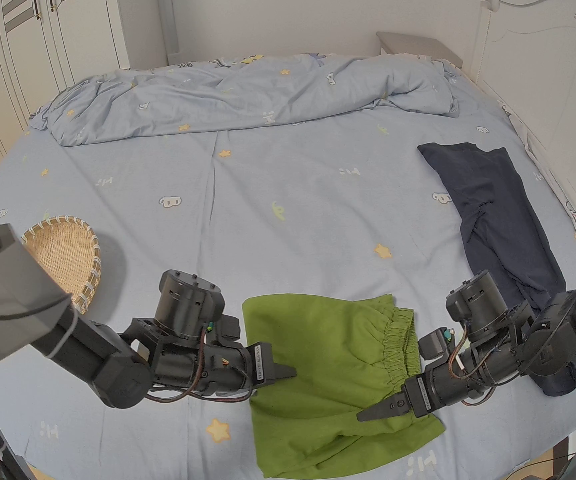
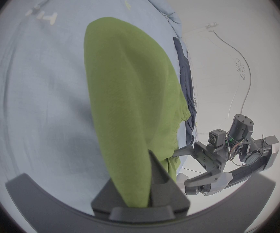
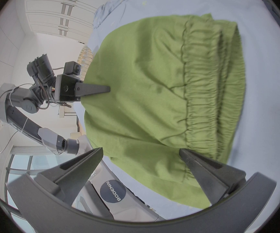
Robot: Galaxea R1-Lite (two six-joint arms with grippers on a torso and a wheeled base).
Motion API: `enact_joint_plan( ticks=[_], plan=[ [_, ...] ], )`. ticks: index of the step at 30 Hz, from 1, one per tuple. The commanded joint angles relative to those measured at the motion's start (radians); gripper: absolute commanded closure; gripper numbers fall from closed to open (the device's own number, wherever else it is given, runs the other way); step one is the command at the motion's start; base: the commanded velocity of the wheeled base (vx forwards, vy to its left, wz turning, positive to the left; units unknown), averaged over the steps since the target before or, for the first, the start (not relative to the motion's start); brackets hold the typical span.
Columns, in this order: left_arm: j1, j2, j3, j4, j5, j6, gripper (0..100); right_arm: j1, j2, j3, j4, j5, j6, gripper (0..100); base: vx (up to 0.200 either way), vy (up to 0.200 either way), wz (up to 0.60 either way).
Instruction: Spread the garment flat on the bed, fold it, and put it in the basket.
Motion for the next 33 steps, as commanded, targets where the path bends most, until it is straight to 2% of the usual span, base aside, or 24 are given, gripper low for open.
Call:
enact_joint_plan(
  ticks=[1,2,5,8,10,11,20,26,33],
  plan=[
    [0.037,-0.142,0.032,0.041,0.001,0.004,100,-0.021,-0.083,-0.062,0.017,-0.004,0.008,0,0.000,0.000,0.00],
    [0.071,-0.189,0.015,0.122,0.001,0.015,100,-0.054,-0.105,-0.131,0.063,-0.005,0.031,0,0.000,0.000,0.00],
    [0.124,-0.225,-0.035,0.245,0.001,0.049,100,-0.113,-0.117,-0.222,0.137,-0.005,0.039,0,0.000,0.000,0.00],
    [0.175,-0.261,-0.084,0.343,0.001,0.065,100,-0.178,-0.131,-0.275,0.164,-0.005,0.037,0,0.000,0.000,0.00],
    [0.175,-0.261,-0.084,0.343,0.001,0.065,100,-0.178,-0.131,-0.275,0.164,-0.005,0.037,0,0.000,0.000,0.00],
    [0.209,-0.300,-0.144,0.435,0.001,0.070,100,-0.227,-0.141,-0.284,0.164,-0.001,0.039,0,0.000,0.000,0.00],
    [0.272,-0.335,-0.228,0.633,0.001,0.154,100,-0.242,-0.154,-0.271,0.176,-0.001,0.040,0,0.000,0.000,0.00],
    [0.272,-0.360,-0.276,0.731,0.001,0.167,100,-0.265,-0.184,-0.275,0.213,-0.001,0.039,0,0.000,0.200,0.00],
    [0.253,-0.370,-0.270,0.739,0.001,0.167,100,-0.271,-0.187,-0.275,0.216,-0.001,0.039,0,0.000,0.200,0.00]
  ],
)
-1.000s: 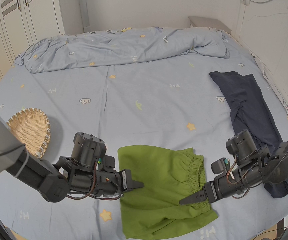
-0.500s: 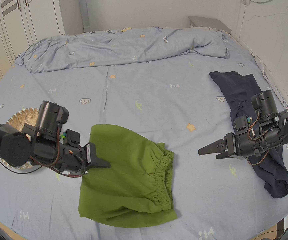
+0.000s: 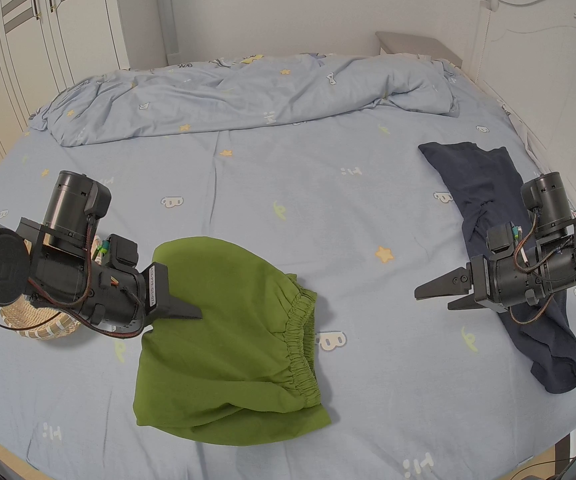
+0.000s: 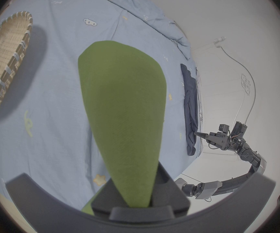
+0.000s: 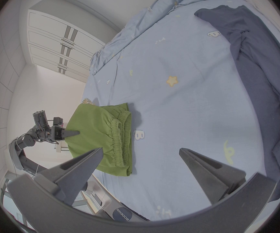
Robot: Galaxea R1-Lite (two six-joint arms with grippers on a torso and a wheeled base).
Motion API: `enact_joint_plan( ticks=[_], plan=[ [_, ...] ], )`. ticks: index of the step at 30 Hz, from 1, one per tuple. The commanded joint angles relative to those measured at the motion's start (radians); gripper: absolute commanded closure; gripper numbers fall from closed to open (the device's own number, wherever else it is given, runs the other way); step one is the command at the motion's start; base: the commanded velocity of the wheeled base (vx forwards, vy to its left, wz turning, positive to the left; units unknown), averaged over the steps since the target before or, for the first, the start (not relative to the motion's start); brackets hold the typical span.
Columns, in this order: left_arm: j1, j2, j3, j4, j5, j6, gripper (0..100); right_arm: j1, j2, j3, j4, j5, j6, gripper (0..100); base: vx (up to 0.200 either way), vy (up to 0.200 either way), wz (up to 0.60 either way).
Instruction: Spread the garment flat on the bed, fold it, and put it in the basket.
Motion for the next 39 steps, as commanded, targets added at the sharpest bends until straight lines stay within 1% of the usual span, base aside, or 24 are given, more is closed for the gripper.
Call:
enact_joint_plan(
  ticks=[1,8,20,23,25,26,28,31,33,35,36,37,38,39],
  plan=[
    [-0.020,-0.013,0.005,-0.001,0.000,-0.001,100,-0.002,-0.009,0.000,0.000,0.000,-0.001,0,0.000,0.200,0.00],
    [-0.063,-0.012,0.014,0.001,0.001,-0.005,100,-0.002,-0.009,0.000,0.000,0.000,0.000,0,0.000,0.200,0.00],
    [-0.077,-0.009,0.026,0.001,0.003,0.003,100,0.008,-0.009,0.005,0.000,0.002,-0.001,0,0.000,0.200,0.00],
    [-0.094,-0.013,0.028,0.001,0.014,0.024,100,0.011,-0.011,0.008,0.001,0.004,-0.001,0,0.000,0.000,0.00],
    [-0.109,-0.038,0.025,0.001,0.054,0.088,100,0.022,-0.023,0.011,0.001,0.004,0.000,0,0.000,0.000,0.00],
    [-0.109,-0.038,0.025,0.001,0.054,0.088,100,0.022,-0.023,0.011,0.001,0.004,0.000,0,0.000,0.000,0.00],
    [-0.147,-0.064,0.009,0.002,0.084,0.130,100,0.028,-0.037,0.011,0.003,0.004,0.000,0,0.000,0.000,0.00],
    [-0.193,-0.092,-0.021,0.018,0.089,0.191,100,0.030,-0.050,0.011,0.009,0.002,-0.001,0,0.000,0.000,0.00],
    [-0.196,-0.098,-0.055,0.053,0.090,0.266,100,0.033,-0.063,0.011,0.012,0.002,-0.001,0,0.000,0.000,0.00],
    [-0.198,-0.102,-0.098,0.119,0.106,0.348,100,0.034,-0.072,0.011,0.014,0.002,-0.001,0,0.000,0.000,0.00],
    [-0.199,-0.104,-0.116,0.148,0.121,0.378,100,0.034,-0.077,0.011,0.017,0.002,-0.001,0,0.000,0.000,0.00],
    [-0.199,-0.104,-0.123,0.157,0.126,0.389,100,0.036,-0.078,0.011,0.017,0.002,-0.003,0,0.000,0.000,0.00],
    [-0.199,-0.108,-0.146,0.191,0.173,0.447,100,0.036,-0.084,0.011,0.021,0.002,-0.003,0,0.000,0.000,0.00],
    [-0.199,-0.112,-0.150,0.193,0.196,0.472,100,0.036,-0.087,0.011,0.023,0.002,-0.004,0,0.000,0.000,0.00]
  ],
)
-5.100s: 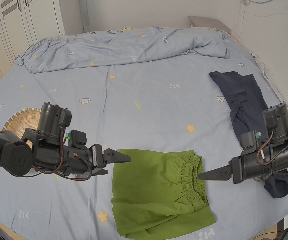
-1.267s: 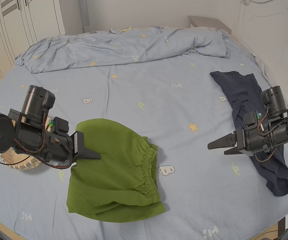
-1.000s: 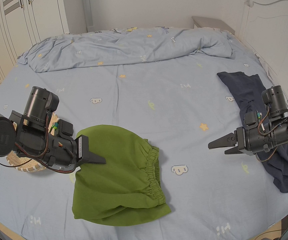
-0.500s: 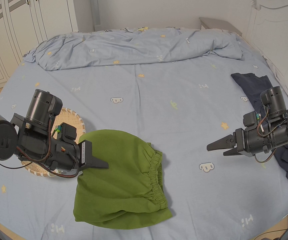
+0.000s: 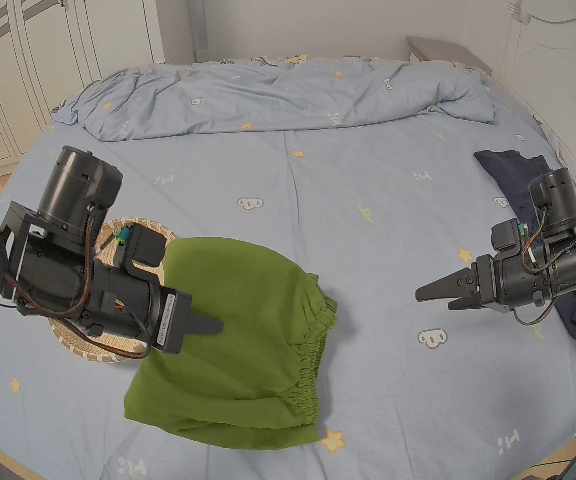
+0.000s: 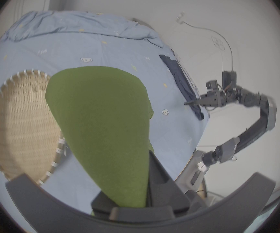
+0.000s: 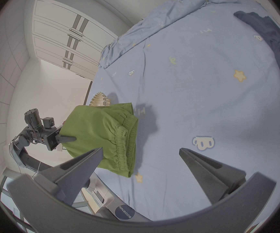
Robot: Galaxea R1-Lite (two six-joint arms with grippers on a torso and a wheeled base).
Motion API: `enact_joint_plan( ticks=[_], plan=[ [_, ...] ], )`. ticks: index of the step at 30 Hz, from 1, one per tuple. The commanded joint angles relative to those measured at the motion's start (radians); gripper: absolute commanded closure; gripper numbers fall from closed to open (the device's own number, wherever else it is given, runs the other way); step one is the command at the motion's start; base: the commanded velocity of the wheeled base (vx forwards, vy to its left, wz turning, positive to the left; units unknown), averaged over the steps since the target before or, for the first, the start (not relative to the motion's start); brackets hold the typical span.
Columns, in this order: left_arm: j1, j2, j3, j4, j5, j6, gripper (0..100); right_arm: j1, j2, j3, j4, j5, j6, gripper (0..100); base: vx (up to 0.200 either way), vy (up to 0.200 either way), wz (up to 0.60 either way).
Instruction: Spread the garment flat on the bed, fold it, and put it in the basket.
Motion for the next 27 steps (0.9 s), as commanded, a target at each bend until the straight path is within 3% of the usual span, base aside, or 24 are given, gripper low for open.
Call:
enact_joint_plan(
  ticks=[1,5,12,13,18,23,27],
  plan=[
    [-0.011,-0.031,-0.077,0.058,0.087,0.114,100,0.005,-0.034,0.000,0.009,0.000,-0.002,0,0.000,0.000,0.00],
    [0.011,-0.059,-0.100,0.058,0.099,0.183,100,0.005,-0.039,0.001,0.009,0.000,-0.005,0,0.000,0.000,0.00],
    [0.037,-0.088,-0.097,0.057,0.101,0.192,100,0.005,-0.036,0.001,0.008,0.000,-0.009,0,0.000,0.000,0.00],
    [0.075,-0.107,-0.107,0.054,0.101,0.194,100,0.005,-0.036,0.001,0.008,0.000,-0.010,0,0.000,0.000,0.00],
    [0.114,-0.119,-0.118,0.046,0.101,0.215,100,0.005,-0.036,0.001,0.008,0.000,-0.010,0,0.000,0.000,0.00],
    [0.249,-0.120,-0.133,-0.026,0.093,0.226,100,0.003,-0.039,0.001,0.008,0.000,-0.010,0,0.000,0.000,0.00],
    [0.310,-0.113,-0.135,-0.078,0.088,0.226,100,0.002,-0.039,0.001,0.008,0.000,-0.010,0,0.000,0.000,0.00]
  ],
)
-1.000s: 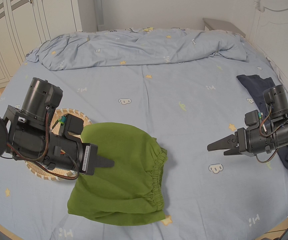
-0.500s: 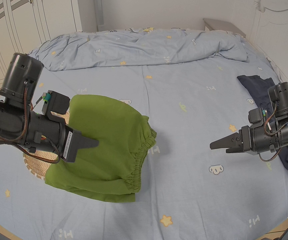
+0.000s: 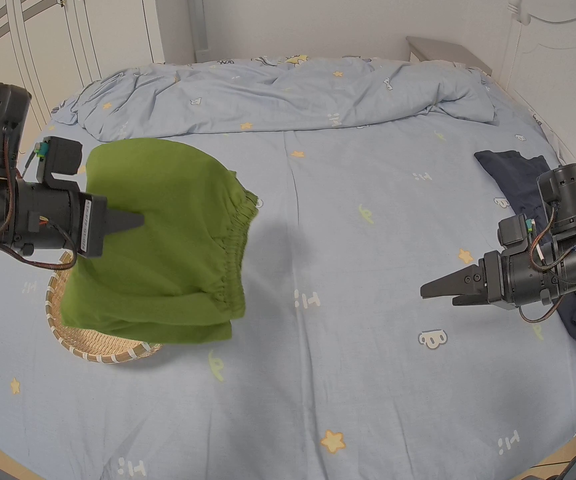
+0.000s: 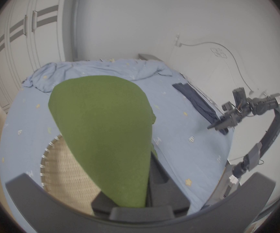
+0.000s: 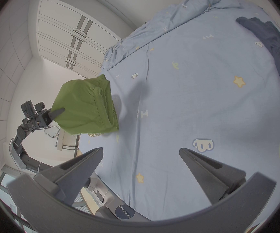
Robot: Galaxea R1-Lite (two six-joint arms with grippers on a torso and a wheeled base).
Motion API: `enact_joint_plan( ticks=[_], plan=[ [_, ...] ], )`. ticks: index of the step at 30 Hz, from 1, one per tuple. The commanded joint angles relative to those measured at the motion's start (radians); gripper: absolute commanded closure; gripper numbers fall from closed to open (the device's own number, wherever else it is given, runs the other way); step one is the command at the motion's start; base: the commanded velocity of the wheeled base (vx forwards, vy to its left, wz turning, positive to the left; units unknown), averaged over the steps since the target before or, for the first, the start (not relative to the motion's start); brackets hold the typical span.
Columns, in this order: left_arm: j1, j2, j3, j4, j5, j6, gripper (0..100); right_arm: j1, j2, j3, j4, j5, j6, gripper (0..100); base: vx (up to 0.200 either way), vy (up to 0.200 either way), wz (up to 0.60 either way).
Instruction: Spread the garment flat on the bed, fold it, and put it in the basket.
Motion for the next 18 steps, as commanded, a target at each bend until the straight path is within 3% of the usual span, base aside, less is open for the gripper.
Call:
enact_joint_plan(
  ticks=[1,8,18],
  plan=[
    [0.098,0.004,-0.008,-0.062,-0.014,0.000,100,0.000,-0.001,-0.001,0.000,0.000,0.000,0,0.000,0.000,0.00],
    [0.183,0.012,-0.034,-0.077,-0.089,-0.006,100,-0.002,-0.001,-0.001,0.000,0.000,0.000,0,0.000,0.000,0.00],
    [0.276,0.058,-0.049,-0.076,-0.115,-0.046,100,0.001,0.001,0.005,-0.002,0.000,0.000,0,0.000,0.000,0.00]
  ],
)
